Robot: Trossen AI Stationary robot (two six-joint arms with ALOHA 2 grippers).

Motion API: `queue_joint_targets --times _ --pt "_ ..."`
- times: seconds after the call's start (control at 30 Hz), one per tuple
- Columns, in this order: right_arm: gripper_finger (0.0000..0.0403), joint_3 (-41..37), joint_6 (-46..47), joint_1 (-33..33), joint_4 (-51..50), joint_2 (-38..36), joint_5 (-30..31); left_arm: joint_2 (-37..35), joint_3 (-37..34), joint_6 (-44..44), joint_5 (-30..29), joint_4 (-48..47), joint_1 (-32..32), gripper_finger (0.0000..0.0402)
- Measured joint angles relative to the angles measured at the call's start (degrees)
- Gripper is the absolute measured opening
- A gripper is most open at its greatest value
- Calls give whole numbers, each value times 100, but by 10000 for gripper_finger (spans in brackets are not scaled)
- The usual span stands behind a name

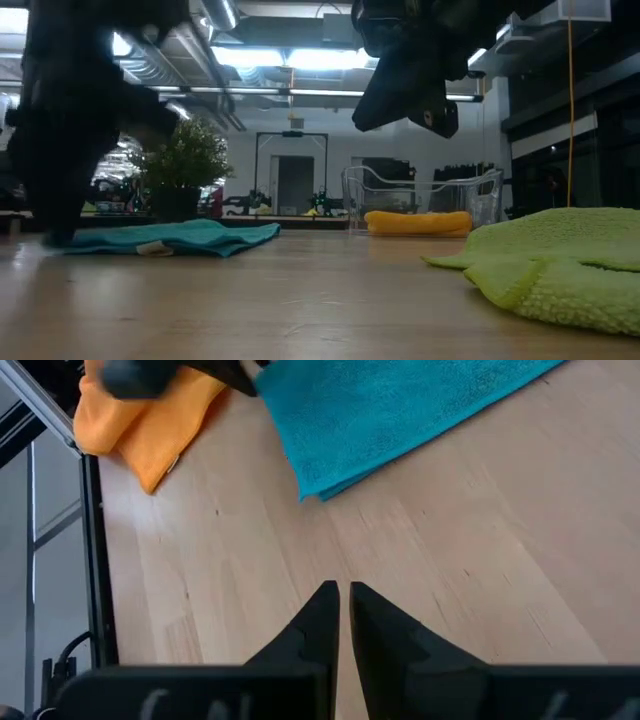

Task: Fold microfiber towels
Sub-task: Fold the blue microfiber cloth

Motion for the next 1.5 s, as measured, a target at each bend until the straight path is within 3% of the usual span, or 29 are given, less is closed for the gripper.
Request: queue_joint_targets --times 0.33,0.4,0.5,0.73,1.23,1.5 --pt "32 0 -10 0 -272 -4 -53 -314 933 -133 -238 -554 21 135" --pt "32 0 -11 0 -387 -4 -53 -312 931 -130 -556 -537 28 135" --pt "32 1 10 0 -616 -4 -55 -266 774 -134 -690 -552 121 135" --pt "32 0 396 0 -880 -4 -145 -266 310 -300 -178 -436 153 135" --pt "32 1 443 0 -835 -4 -143 42 -253 -621 -193 245 143 135" --pt "32 2 452 0 -827 -4 -145 411 -218 -785 302 1275 146 135"
